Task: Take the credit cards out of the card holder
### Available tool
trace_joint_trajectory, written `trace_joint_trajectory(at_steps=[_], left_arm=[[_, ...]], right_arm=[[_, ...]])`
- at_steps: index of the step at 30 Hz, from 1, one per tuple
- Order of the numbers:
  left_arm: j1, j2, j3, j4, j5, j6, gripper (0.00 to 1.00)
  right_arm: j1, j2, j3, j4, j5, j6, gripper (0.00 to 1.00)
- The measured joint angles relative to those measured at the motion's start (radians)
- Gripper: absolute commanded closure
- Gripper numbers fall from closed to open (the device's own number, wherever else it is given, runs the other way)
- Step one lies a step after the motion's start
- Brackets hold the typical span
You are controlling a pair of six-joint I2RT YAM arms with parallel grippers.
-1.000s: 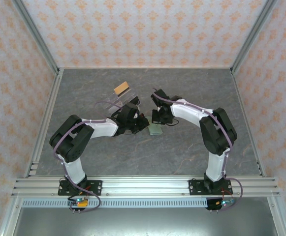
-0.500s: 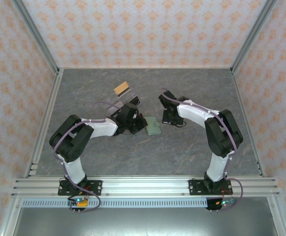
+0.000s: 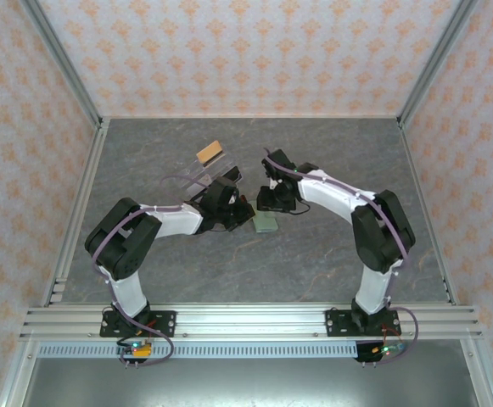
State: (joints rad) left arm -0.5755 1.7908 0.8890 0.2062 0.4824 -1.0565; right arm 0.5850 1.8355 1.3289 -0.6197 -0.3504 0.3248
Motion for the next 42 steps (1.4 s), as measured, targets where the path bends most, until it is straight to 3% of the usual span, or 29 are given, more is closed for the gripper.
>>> trace_joint_trajectory(at_steps=[7, 14, 34, 42], left_arm=[[0.0, 0.0, 0.0, 0.0, 0.008, 0.003, 1.0], [0.0, 0.0, 0.0, -0.002, 0.006, 0.003, 1.0], [-0.017, -0.003, 0.0, -0.008, -0.022, 0.007, 1.0], [-0.005, -0.005, 0.0, -0.042, -0.036, 0.006, 1.0]], right_arm=[[0.0, 0.072, 0.01, -0.029, 0.006, -0.016, 0.7], [0.008, 0.075, 0.023, -0.044, 0.049, -0.007, 1.0], [0.023, 0.026, -0.03, -0.028, 0.163, 0.102, 1.0], [-0.034, 0.026, -0.054, -0.096, 0.333, 0.109, 1.0]])
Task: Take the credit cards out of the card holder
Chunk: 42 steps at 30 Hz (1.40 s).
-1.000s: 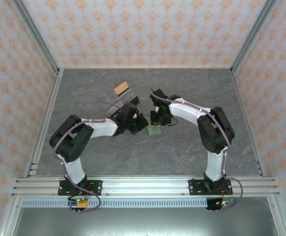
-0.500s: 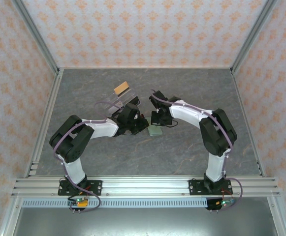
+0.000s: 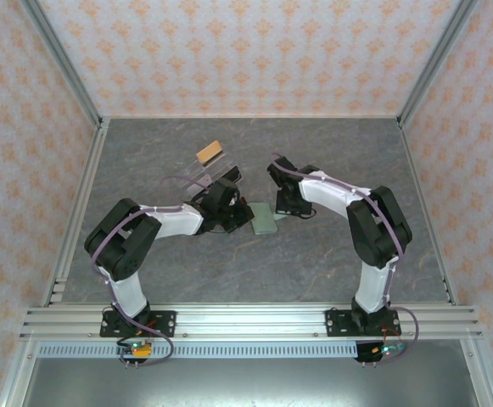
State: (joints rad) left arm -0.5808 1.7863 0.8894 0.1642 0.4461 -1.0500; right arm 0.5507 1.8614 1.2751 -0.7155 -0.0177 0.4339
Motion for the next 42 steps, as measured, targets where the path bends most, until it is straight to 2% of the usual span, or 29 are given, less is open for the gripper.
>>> trace_joint_trajectory(at_steps=[3, 5, 7, 11, 15, 19, 24, 29, 35, 40, 42], left_arm=[[0.0, 0.0, 0.0, 0.0, -0.001, 0.001, 0.98], [0.0, 0.0, 0.0, 0.0, -0.001, 0.004, 0.82], [0.0, 0.0, 0.002, -0.006, -0.002, 0.006, 0.65], [0.0, 0.0, 0.014, -0.046, -0.004, 0.028, 0.47], [0.001, -0.017, 0.028, -0.084, -0.009, 0.041, 0.39], [0.001, -0.038, 0.041, -0.113, -0.018, 0.056, 0.35], [0.008, -0.06, 0.045, -0.163, -0.057, 0.057, 0.3], [0.033, -0.097, 0.045, -0.237, -0.115, 0.058, 0.24], [0.051, -0.159, 0.043, -0.3, -0.174, 0.066, 0.18], [0.061, -0.188, 0.036, -0.337, -0.201, 0.08, 0.13], [0.067, -0.193, 0.032, -0.344, -0.205, 0.082, 0.11]], right_arm=[[0.0, -0.002, -0.008, 0.008, -0.018, -0.006, 0.68], [0.0, -0.008, -0.011, 0.013, -0.043, -0.015, 0.62], [0.0, -0.017, -0.011, 0.028, -0.081, -0.027, 0.62], [0.0, -0.02, -0.011, 0.054, -0.152, -0.05, 0.64], [0.0, -0.018, -0.004, 0.058, -0.186, -0.068, 0.67], [0.0, -0.018, -0.002, 0.062, -0.191, -0.072, 0.65], [0.002, -0.06, -0.002, 0.062, -0.168, -0.084, 0.49], [0.031, -0.121, 0.006, 0.056, -0.166, -0.126, 0.42], [0.077, -0.028, 0.074, 0.029, -0.16, -0.151, 0.44], [0.081, 0.051, 0.11, -0.002, -0.109, -0.156, 0.62], [0.081, 0.065, 0.117, -0.015, -0.093, -0.156, 0.74]])
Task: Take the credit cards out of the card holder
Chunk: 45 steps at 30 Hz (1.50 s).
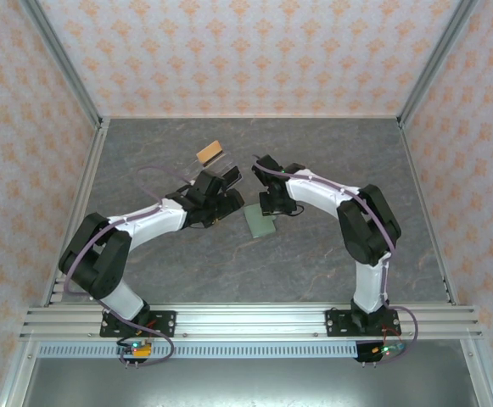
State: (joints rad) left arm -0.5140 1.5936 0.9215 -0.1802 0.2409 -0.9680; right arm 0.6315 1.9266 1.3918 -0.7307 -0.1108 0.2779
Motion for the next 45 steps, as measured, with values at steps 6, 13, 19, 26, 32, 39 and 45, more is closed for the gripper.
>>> trace_joint_trajectory(at_steps=[6, 13, 19, 26, 32, 39, 45], left_arm=[[0.014, -0.008, -0.008, -0.018, -0.015, 0.002, 0.04], [0.039, -0.065, -0.016, -0.072, -0.048, 0.031, 0.0], [0.057, -0.132, -0.018, -0.108, -0.089, 0.059, 0.0], [0.064, -0.175, -0.048, -0.108, -0.097, 0.068, 0.04], [0.055, -0.171, -0.047, -0.066, -0.038, 0.097, 0.19], [-0.037, -0.05, 0.028, -0.035, 0.006, 0.118, 0.41], [-0.094, 0.092, 0.126, -0.006, 0.052, 0.119, 0.67]], right_arm=[[0.0, 0.003, 0.013, -0.022, -0.003, -0.011, 0.97], [0.0, -0.053, 0.014, -0.033, -0.063, -0.018, 0.98], [0.0, -0.209, 0.015, -0.025, -0.217, -0.038, 0.98], [0.0, -0.212, 0.018, -0.013, -0.318, -0.055, 0.99], [-0.016, -0.207, 0.014, -0.013, -0.259, -0.05, 0.99], [-0.099, -0.207, -0.076, 0.002, -0.18, -0.032, 0.99], [-0.151, -0.207, -0.165, 0.033, -0.146, -0.006, 0.99]])
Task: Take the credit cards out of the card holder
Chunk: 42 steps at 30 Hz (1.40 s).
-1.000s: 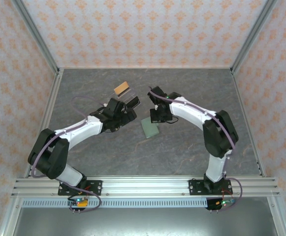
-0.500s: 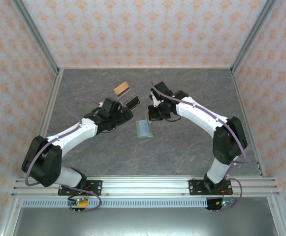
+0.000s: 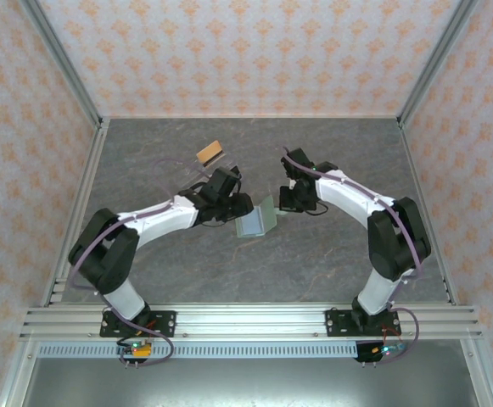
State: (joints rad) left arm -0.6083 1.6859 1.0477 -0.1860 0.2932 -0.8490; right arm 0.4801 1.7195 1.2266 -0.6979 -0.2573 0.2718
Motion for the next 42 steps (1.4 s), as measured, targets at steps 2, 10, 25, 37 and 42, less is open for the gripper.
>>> trace_joint_trajectory(at_steps=[2, 10, 25, 37, 42], left_arm=[[-0.015, 0.058, 0.047, 0.004, 0.017, 0.003, 0.72], [-0.051, 0.238, 0.204, 0.019, 0.069, 0.01, 0.94], [-0.053, 0.371, 0.3, -0.042, 0.069, 0.021, 1.0], [-0.05, 0.359, 0.286, -0.037, 0.07, 0.019, 0.86], [-0.018, 0.263, 0.195, -0.041, 0.073, 0.011, 0.65]], right_arm=[[-0.015, 0.0, -0.028, 0.018, 0.004, 0.011, 0.99], [-0.066, 0.0, -0.085, 0.079, -0.008, 0.056, 0.81], [-0.073, -0.091, -0.081, 0.151, -0.137, 0.117, 0.78], [-0.057, 0.1, -0.054, 0.145, -0.225, 0.121, 0.84], [-0.057, 0.139, -0.044, 0.141, -0.204, 0.121, 0.84]])
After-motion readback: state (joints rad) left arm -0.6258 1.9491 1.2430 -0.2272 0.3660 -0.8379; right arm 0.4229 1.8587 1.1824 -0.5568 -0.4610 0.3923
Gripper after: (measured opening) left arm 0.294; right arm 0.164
